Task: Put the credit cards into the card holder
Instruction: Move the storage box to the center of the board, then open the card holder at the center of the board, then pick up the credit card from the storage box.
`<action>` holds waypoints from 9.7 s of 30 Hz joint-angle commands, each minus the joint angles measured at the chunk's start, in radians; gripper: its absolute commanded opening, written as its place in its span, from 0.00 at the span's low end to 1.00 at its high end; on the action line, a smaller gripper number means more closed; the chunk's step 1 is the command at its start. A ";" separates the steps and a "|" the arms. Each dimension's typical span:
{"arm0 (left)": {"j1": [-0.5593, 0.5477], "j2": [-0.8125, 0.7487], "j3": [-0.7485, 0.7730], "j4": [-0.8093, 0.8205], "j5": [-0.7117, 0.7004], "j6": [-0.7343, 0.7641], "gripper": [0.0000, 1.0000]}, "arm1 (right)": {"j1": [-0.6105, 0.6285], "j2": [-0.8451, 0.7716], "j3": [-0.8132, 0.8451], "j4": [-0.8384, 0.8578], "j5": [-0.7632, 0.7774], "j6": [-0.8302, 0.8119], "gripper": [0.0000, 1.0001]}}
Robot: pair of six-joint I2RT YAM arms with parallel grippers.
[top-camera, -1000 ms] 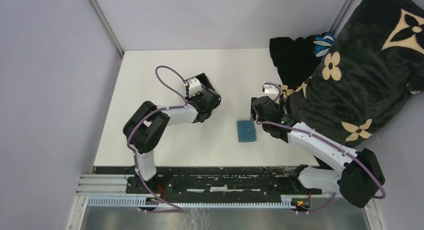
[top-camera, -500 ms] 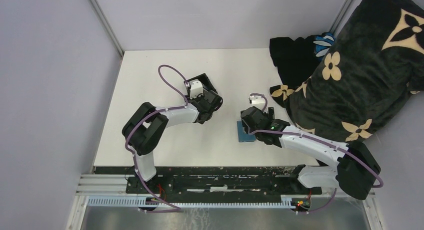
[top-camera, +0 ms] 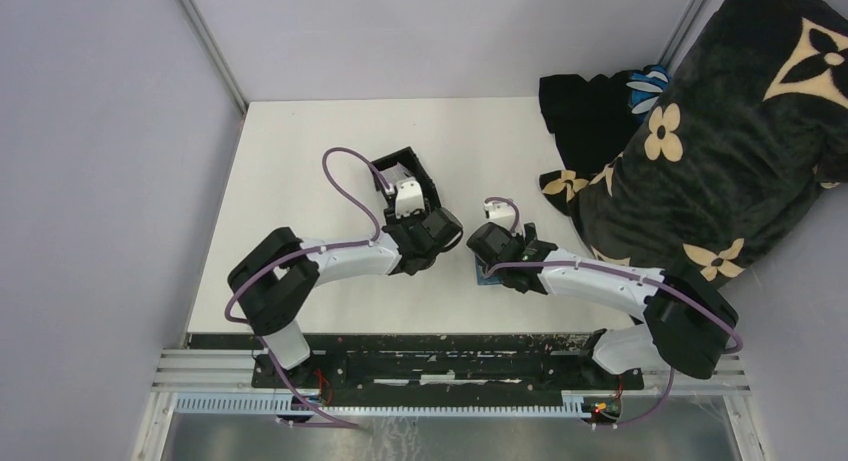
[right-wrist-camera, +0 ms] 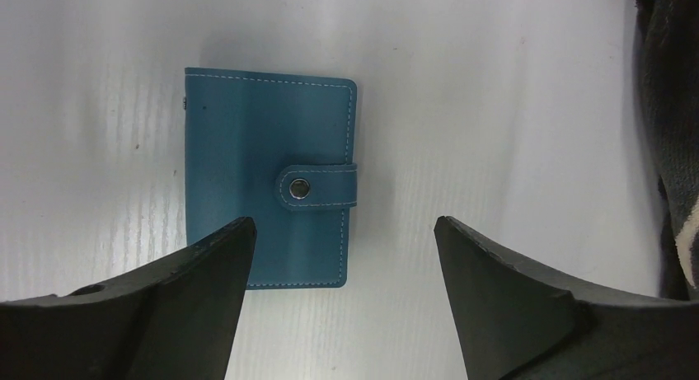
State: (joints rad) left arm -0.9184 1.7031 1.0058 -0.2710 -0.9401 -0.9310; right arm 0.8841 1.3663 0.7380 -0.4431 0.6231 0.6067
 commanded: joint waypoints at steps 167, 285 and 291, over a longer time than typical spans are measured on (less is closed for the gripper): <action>-0.032 0.366 -0.256 0.957 0.579 -0.183 0.09 | -0.156 0.324 0.156 0.035 -0.045 -0.074 0.17; 0.411 -0.427 -0.382 0.387 0.271 -0.115 0.62 | -0.126 0.811 1.307 -0.054 -0.505 -0.426 0.76; 0.473 -0.302 -0.326 0.434 0.400 -0.134 0.51 | -0.157 0.904 1.425 -0.076 -0.566 -0.379 0.71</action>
State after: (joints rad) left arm -0.4709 1.3396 0.6285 0.0765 -0.6464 -1.0977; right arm 0.7536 2.2353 2.0560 -0.4850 0.1093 0.2005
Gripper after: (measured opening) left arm 0.531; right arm 0.728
